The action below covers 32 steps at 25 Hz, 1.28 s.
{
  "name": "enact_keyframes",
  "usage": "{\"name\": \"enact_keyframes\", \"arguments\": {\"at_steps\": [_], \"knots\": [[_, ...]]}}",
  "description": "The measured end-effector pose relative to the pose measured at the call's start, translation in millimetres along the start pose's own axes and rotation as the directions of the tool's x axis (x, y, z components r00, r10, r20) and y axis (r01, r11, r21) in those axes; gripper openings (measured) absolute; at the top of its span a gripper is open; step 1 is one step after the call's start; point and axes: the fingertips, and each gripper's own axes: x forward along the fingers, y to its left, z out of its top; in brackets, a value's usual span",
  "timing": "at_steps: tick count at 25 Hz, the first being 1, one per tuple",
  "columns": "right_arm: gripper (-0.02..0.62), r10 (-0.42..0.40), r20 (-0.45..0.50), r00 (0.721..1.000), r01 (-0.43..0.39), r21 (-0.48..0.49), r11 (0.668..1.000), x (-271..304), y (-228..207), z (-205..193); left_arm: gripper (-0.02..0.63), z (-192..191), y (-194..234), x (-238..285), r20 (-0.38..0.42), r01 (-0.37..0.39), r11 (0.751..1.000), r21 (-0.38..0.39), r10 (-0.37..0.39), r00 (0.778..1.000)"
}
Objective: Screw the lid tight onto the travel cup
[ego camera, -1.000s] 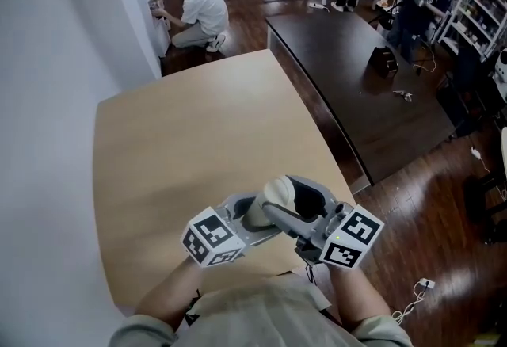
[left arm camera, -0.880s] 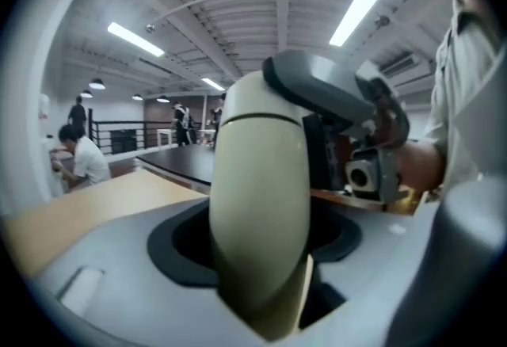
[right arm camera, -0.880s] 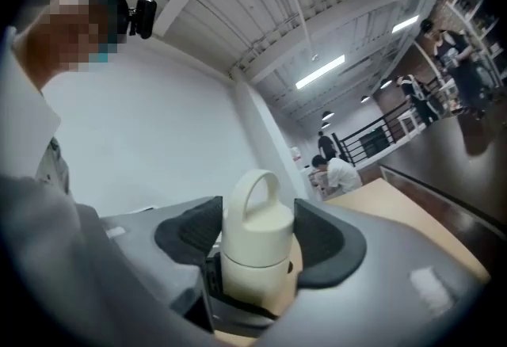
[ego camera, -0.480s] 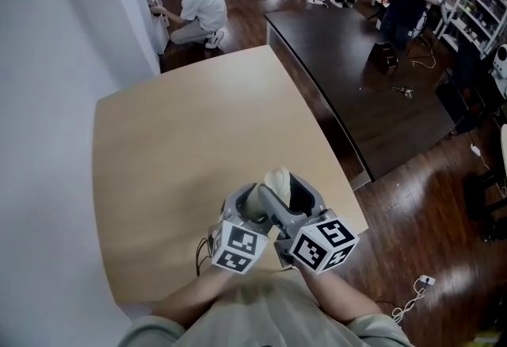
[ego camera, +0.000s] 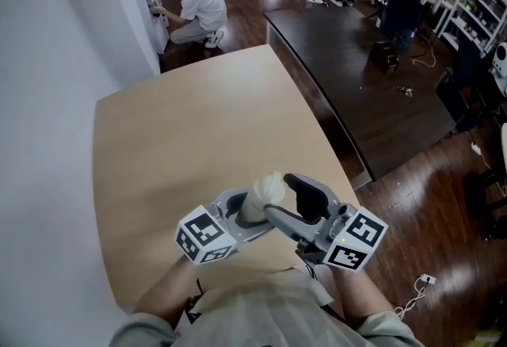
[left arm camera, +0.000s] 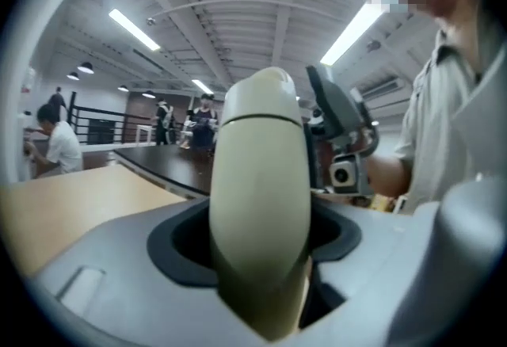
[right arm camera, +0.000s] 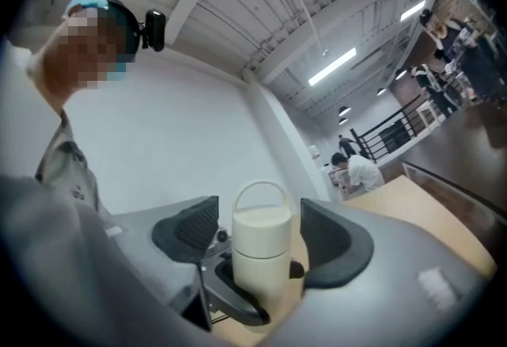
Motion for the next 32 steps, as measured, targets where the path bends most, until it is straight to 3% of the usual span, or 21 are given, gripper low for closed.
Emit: {"name": "enact_keyframes", "arguments": {"at_steps": [1,3,6,8,13,17,20,23,30,32], "knots": [[0.314,0.062,-0.007,0.998,-0.062,-0.008,0.998,-3.4,7.5,4.2,0.316,3.4,-9.3,-4.4,0.012,0.088,0.996,0.003,-0.088,0.996],[0.314,0.192,-0.025,0.981,-0.192,-0.020,0.981,-10.0,23.7,10.5,0.316,9.6,-29.4,-15.1,0.035,0.264,0.964,-0.002,-0.264,0.964],[0.314,0.372,-0.049,0.927,-0.373,-0.010,0.928,-20.1,45.8,18.7,0.316,20.2,-59.9,-33.4,0.073,0.499,0.866,-0.028,-0.496,0.865],[0.314,0.471,-0.056,0.880,-0.472,0.007,0.882,-25.3,61.3,26.7,0.316,26.4,-77.0,-44.2,0.086,0.608,0.793,-0.036,-0.603,0.793],[0.314,0.616,-0.117,0.779,-0.620,0.001,0.784,-30.8,87.7,32.9,0.316,31.3,-109.6,-60.2,0.075,0.764,0.643,-0.051,-0.760,0.645],[0.314,0.690,-0.178,0.701,-0.699,0.017,0.715,-31.9,102.9,23.9,0.316,30.2,-128.7,-63.7,0.065,0.819,0.570,-0.056,-0.817,0.573],[0.314,0.723,-0.219,0.656,-0.737,0.026,0.676,-30.6,112.6,14.0,0.316,26.5,-135.4,-62.3,0.047,0.834,0.549,-0.060,-0.833,0.552],[0.314,0.728,-0.251,0.637,-0.749,0.018,0.662,-28.7,119.3,7.2,0.316,26.1,-137.7,-61.5,0.043,0.835,0.546,-0.067,-0.834,0.549],[0.282,0.707,-0.238,0.666,-0.726,0.009,0.688,-26.1,116.2,5.0,0.316,22.5,-135.9,-60.8,0.036,0.825,0.561,-0.070,-0.825,0.564],[0.282,0.691,-0.235,0.684,-0.711,-0.003,0.703,-24.3,113.3,5.0,0.316,20.9,-132.5,-58.8,0.027,0.813,0.578,-0.067,-0.814,0.581]]}}
